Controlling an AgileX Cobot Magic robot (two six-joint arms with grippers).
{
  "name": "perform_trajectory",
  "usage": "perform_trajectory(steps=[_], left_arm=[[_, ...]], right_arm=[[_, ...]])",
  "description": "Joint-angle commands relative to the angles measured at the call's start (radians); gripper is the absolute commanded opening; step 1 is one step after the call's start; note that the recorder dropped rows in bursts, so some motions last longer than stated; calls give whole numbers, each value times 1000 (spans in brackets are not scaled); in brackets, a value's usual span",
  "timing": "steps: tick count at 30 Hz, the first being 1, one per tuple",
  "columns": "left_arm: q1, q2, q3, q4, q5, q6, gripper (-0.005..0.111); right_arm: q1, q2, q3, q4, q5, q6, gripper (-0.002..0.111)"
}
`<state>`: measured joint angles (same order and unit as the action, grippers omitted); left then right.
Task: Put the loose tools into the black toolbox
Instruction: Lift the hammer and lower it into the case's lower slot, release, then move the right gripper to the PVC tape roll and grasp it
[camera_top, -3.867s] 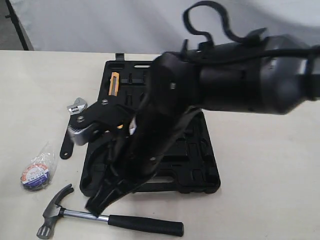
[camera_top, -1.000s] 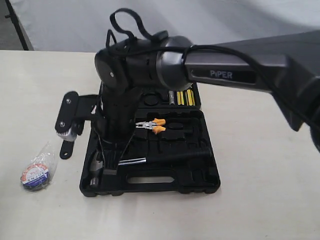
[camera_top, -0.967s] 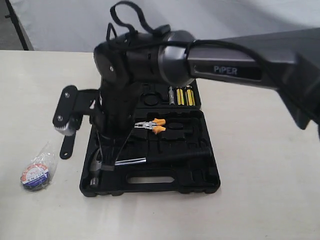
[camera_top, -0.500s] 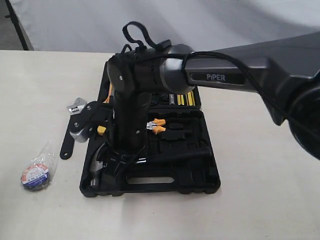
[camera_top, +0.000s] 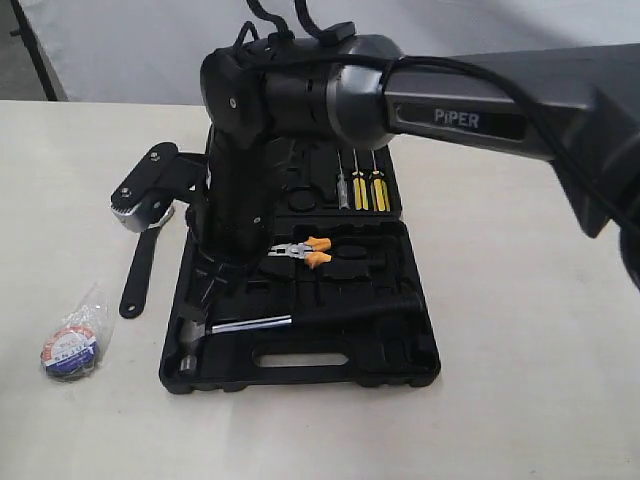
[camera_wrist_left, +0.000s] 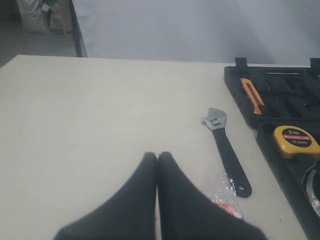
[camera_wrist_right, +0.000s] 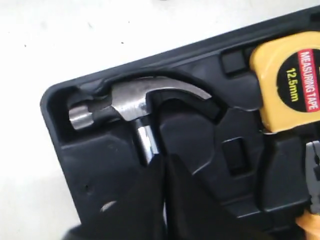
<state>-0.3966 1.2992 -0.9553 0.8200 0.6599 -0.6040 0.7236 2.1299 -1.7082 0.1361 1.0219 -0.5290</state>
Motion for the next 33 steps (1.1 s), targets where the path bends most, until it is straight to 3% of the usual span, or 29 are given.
perform_trajectory(steps=[1, 7, 17, 26, 33], left_arm=[[3, -8, 9, -14, -17, -10, 1], [3, -8, 9, -14, -17, -10, 1], [3, -8, 9, -14, -17, -10, 1], [3, -8, 9, -14, -17, -10, 1], [3, -8, 9, -14, -17, -10, 1]], right_arm=[[-1, 81, 1, -7, 11, 21, 0], [-1, 126, -1, -10, 60, 28, 0], [-10, -68, -40, -114, 57, 166, 0], [-77, -77, -35, 18, 55, 315, 0], [17, -32, -73, 39, 28, 410, -1]])
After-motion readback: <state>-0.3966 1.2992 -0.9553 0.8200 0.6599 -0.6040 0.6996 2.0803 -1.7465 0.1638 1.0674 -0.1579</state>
